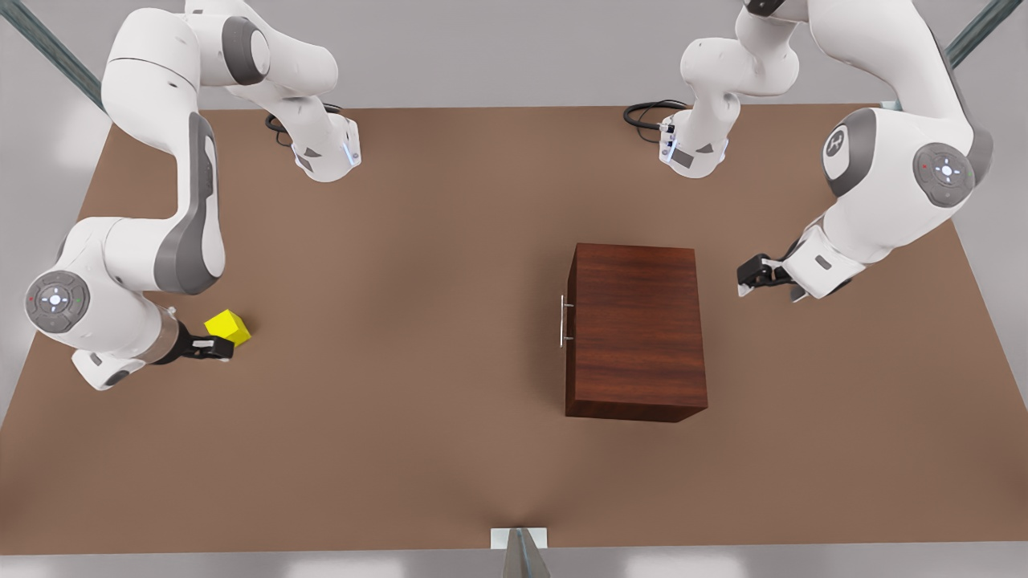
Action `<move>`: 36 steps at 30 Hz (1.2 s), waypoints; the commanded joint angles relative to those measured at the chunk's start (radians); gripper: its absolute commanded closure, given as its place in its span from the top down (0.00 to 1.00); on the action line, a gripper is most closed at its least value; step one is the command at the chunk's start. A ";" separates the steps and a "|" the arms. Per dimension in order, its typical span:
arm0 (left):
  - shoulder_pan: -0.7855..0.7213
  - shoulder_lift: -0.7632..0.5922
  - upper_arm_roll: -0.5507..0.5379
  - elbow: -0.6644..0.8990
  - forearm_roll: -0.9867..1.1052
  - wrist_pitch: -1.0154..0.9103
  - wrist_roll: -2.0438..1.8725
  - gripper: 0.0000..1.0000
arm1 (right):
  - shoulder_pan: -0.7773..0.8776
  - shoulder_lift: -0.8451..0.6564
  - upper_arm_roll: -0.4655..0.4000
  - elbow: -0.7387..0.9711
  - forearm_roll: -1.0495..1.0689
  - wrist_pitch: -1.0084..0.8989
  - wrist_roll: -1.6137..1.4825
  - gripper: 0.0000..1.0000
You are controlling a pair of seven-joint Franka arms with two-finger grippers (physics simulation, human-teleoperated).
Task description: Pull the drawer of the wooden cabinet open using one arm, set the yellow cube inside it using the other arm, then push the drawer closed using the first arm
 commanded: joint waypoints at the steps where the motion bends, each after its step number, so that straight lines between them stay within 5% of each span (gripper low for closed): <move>1: 0.001 0.000 0.000 -0.001 0.002 0.020 -0.011 1.00 | 0.000 -0.001 0.000 0.000 0.005 0.002 -0.068 1.00; 4: -0.034 0.001 -0.037 -0.010 -0.007 0.020 -0.149 1.00 | 0.000 -0.001 0.000 0.000 0.007 0.002 -0.069 1.00; 5: -0.159 0.038 -0.038 0.004 0.060 0.017 -0.271 1.00 | -0.001 -0.001 0.000 0.000 0.007 0.002 -0.071 1.00; 8: -0.347 0.268 -0.037 0.320 0.140 -0.112 -0.515 1.00 | -0.001 -0.001 0.000 0.000 0.007 0.002 -0.071 1.00; 13: -0.542 0.480 -0.031 0.490 0.216 -0.029 -0.908 1.00 | -0.003 -0.001 -0.002 0.000 0.008 0.002 -0.066 1.00; 22: -0.594 0.698 -0.006 0.539 0.374 0.203 -1.023 1.00 | -0.003 0.002 0.000 -0.002 0.008 0.002 -0.065 1.00; 36: -0.667 0.753 -0.009 0.492 0.568 -0.014 -0.983 0.98 | -0.003 0.005 0.000 -0.002 0.007 0.002 -0.068 1.00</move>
